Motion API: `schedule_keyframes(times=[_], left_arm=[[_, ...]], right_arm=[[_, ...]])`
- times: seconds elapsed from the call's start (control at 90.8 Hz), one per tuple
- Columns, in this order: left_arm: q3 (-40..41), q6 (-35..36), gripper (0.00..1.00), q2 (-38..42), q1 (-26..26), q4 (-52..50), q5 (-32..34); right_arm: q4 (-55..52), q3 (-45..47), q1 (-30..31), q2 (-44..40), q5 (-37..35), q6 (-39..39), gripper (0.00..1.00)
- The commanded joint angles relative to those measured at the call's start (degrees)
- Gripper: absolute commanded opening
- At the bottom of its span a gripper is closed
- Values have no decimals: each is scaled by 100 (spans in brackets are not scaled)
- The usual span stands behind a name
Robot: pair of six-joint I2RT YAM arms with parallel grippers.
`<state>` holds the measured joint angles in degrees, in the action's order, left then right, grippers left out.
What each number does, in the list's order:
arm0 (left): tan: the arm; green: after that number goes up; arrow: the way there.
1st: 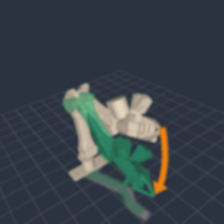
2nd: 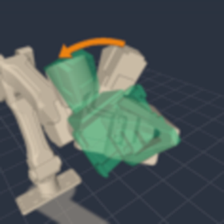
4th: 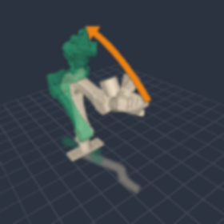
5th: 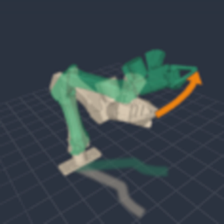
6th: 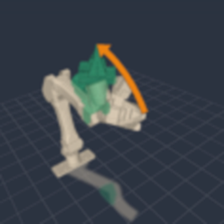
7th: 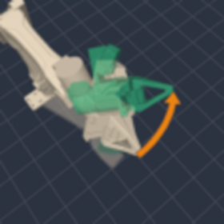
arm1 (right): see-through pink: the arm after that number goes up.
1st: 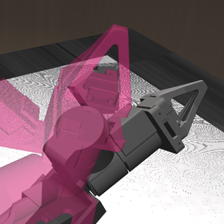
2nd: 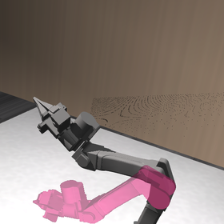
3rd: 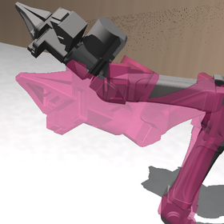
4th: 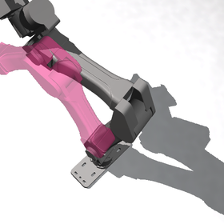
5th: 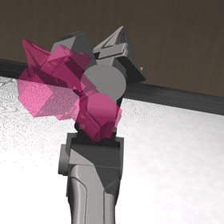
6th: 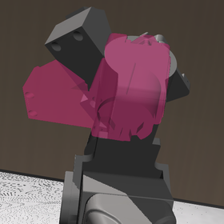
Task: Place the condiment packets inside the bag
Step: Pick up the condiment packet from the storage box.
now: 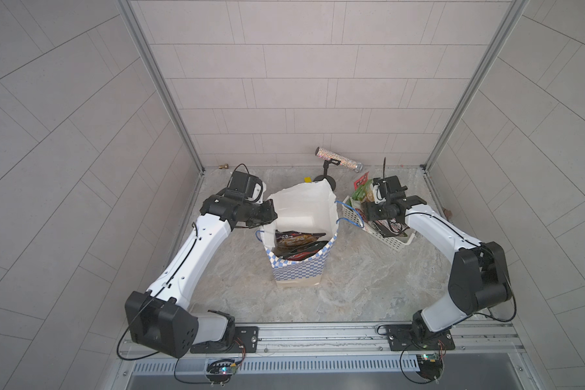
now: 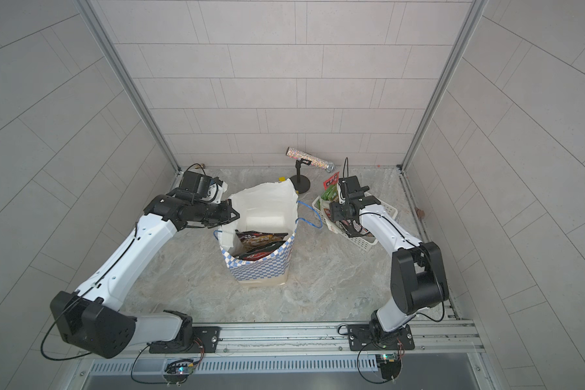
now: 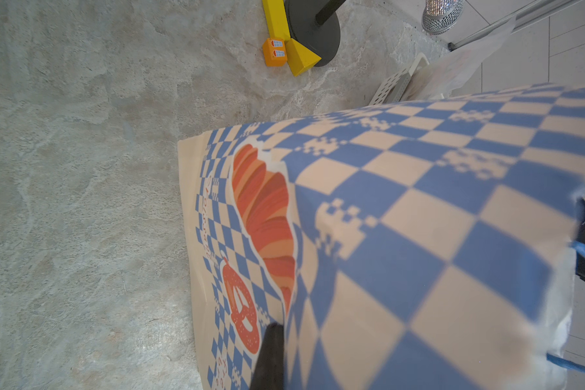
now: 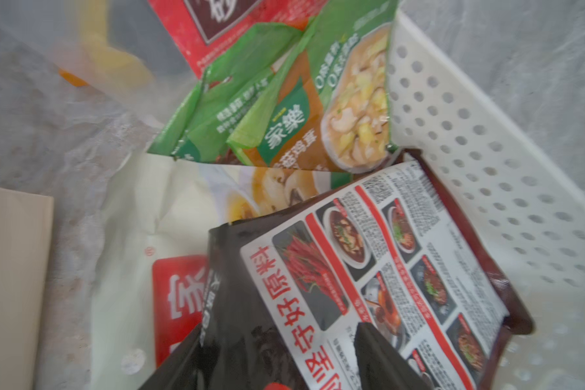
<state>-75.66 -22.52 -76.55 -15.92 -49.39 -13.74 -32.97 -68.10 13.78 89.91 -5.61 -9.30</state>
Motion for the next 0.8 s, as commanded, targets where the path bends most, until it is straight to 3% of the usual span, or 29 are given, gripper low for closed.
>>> schedule_keyframes(times=[0.0,0.088,0.176,0.374,0.407,0.473,0.561,0.793], left_arm=[[-20,48,0,-44,-41,82,-77],[-18,55,0,-46,-34,86,-56],[-40,44,0,-70,-41,85,-77],[-39,41,0,-46,-35,85,-73],[-42,49,0,-46,-40,85,-75],[-43,61,0,-35,-35,72,-59],[-48,63,0,-52,-37,64,-57],[-41,55,0,-68,-35,67,-61]], right_arm=[[-176,104,-24,-43,-1430,-171,60],[-152,204,-53,-121,-1941,-212,54],[-44,282,-106,-178,-1997,-183,53],[166,369,-252,-31,-896,-78,51],[168,376,-253,-27,-759,-56,45],[133,350,-247,-115,-698,0,23],[27,280,-248,-464,-1029,107,0],[98,105,-229,-1639,-1495,782,0]])
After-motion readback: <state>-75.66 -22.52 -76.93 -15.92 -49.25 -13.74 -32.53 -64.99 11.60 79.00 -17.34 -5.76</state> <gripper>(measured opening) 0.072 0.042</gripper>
